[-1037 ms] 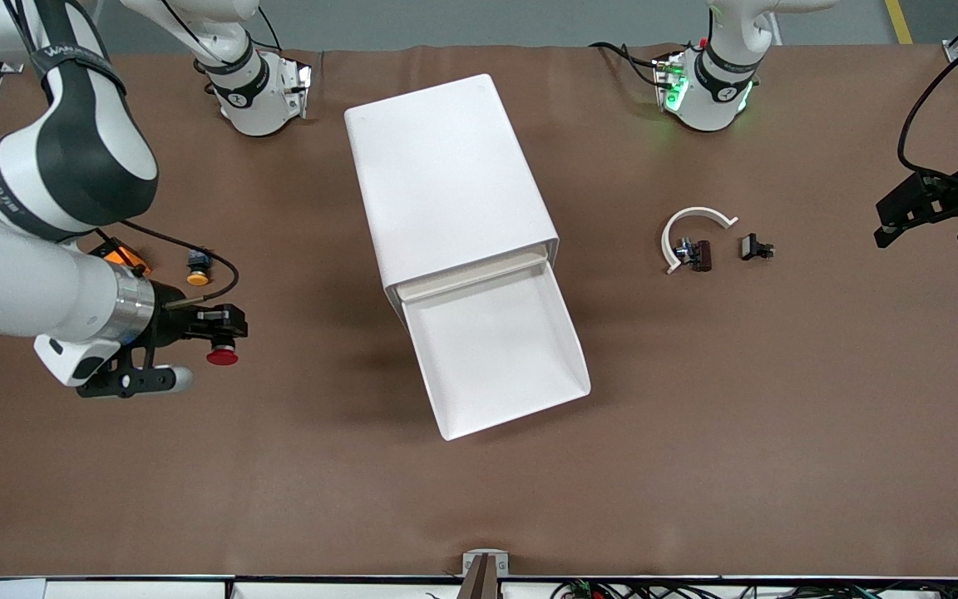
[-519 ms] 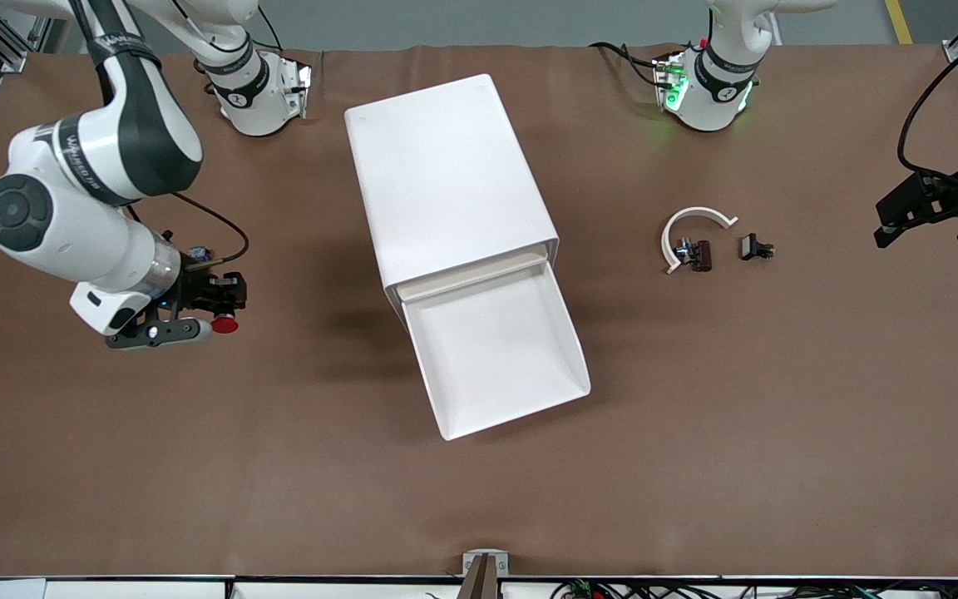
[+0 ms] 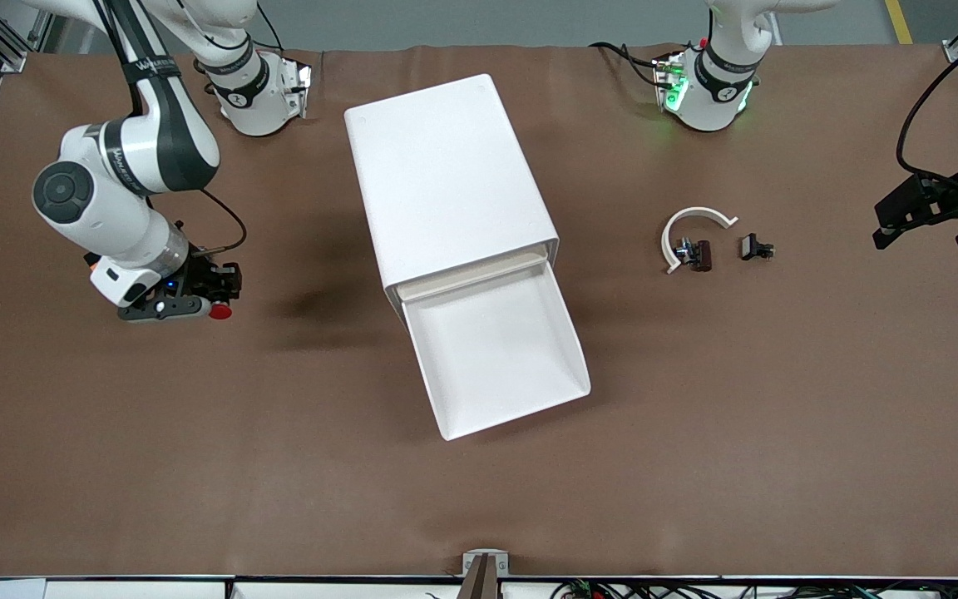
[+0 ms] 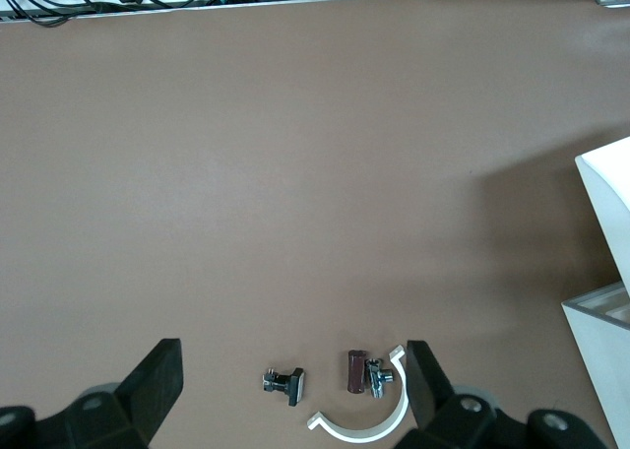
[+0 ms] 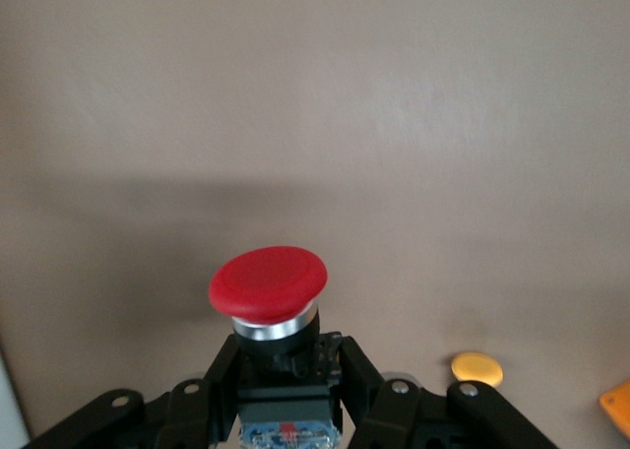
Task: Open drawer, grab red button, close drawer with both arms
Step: 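Place the red button beside the yellow button while the left gripper approaches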
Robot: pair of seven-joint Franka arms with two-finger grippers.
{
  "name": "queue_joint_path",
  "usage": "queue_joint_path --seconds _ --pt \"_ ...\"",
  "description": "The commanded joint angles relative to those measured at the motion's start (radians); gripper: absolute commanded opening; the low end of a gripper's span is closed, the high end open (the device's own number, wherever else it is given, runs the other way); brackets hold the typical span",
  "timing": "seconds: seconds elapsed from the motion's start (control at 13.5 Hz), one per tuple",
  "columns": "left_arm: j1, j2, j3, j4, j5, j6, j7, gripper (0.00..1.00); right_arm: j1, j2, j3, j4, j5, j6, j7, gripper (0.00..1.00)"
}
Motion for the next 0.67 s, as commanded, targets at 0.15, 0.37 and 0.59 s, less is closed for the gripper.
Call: queue_joint_path --seconds 0.15,0.37,0.59 --pt "0.002 -0.001 -0.001 0.003 -0.012 -0.004 0.008 1.00 -0.041 -0.066 0.013 -0.198 -0.001 0.138 -0.017 0.00" --pt "0.002 0.003 -0.001 0.003 -0.014 -0.004 0.008 1.00 -0.044 -0.047 0.010 -0.290 -0.001 0.313 -0.018 0.00" --pt "-0.014 0.037 -0.006 0.006 -0.017 -0.003 0.006 1.00 -0.090 0.013 0.009 -0.298 -0.001 0.330 -0.017 0.00"
